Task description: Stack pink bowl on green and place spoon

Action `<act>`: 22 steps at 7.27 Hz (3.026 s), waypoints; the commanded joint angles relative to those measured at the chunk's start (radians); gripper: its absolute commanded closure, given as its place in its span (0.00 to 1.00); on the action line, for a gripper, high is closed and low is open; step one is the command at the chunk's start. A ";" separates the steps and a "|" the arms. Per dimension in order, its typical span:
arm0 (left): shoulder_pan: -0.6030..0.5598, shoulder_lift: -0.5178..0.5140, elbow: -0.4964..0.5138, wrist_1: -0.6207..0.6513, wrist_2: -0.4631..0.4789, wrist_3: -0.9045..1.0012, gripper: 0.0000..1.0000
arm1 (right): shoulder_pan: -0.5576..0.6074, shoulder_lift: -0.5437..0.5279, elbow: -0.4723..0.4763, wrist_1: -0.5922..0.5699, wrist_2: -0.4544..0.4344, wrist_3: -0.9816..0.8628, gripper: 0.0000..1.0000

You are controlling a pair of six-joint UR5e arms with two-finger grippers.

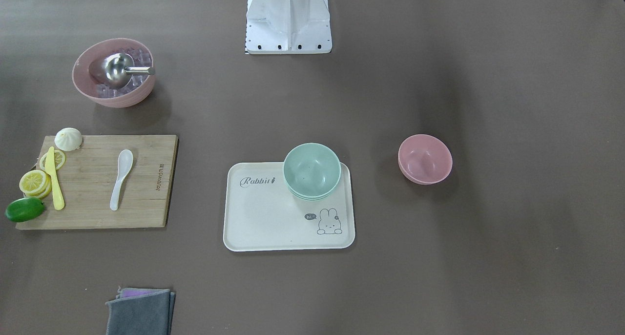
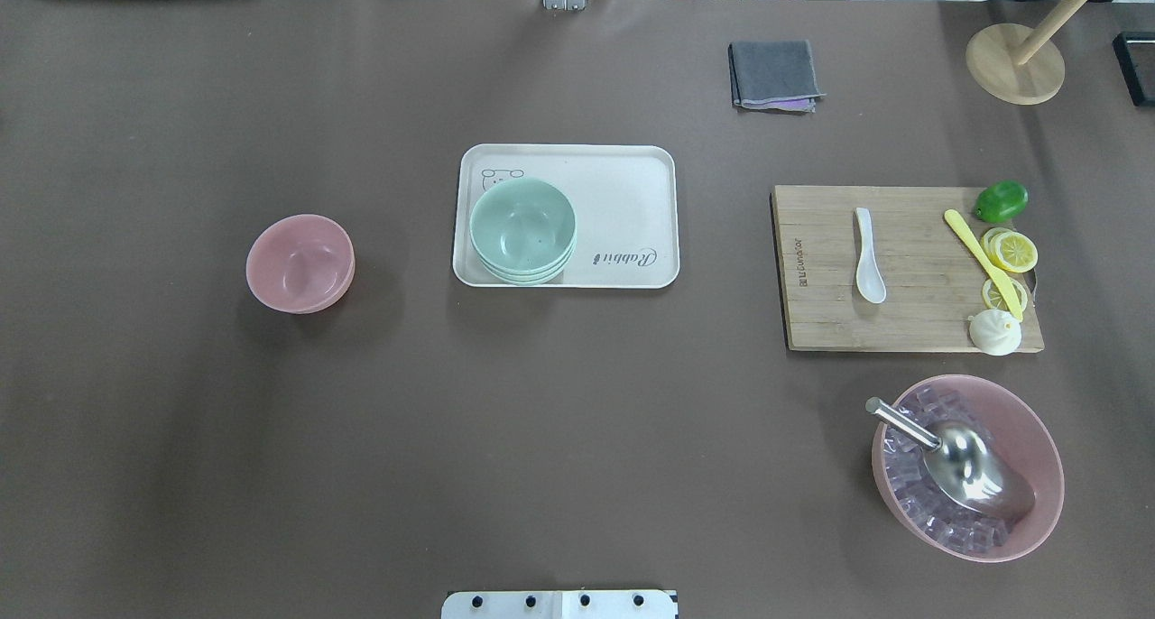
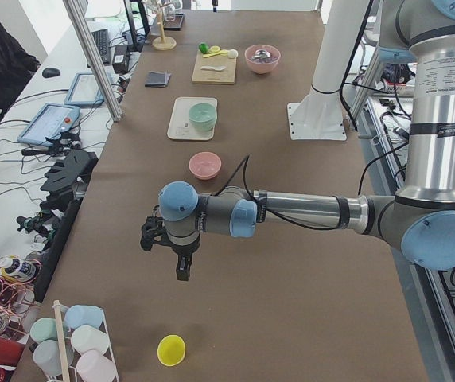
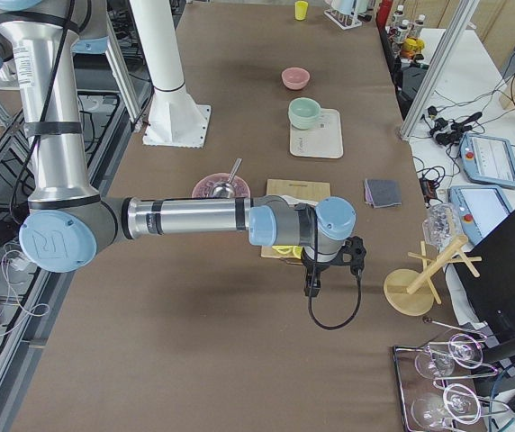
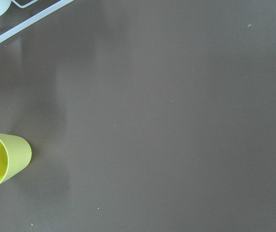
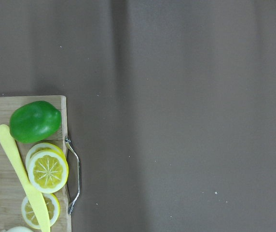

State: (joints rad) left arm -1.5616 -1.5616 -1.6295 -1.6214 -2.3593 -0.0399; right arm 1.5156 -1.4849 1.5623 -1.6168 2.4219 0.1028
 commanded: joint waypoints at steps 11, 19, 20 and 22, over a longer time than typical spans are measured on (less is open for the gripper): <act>0.005 -0.029 0.000 0.015 0.002 -0.002 0.02 | 0.000 -0.002 0.001 -0.002 0.002 0.002 0.00; 0.006 -0.029 0.000 0.015 0.002 0.000 0.02 | 0.000 0.003 0.001 -0.002 0.002 0.009 0.00; 0.006 -0.028 0.000 0.014 0.002 0.000 0.02 | 0.000 0.003 0.001 -0.002 0.002 0.009 0.00; 0.006 -0.028 0.000 0.012 0.005 0.000 0.02 | 0.000 0.003 0.001 -0.002 0.002 0.012 0.00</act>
State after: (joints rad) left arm -1.5555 -1.5889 -1.6291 -1.6077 -2.3570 -0.0399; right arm 1.5155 -1.4819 1.5628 -1.6183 2.4237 0.1133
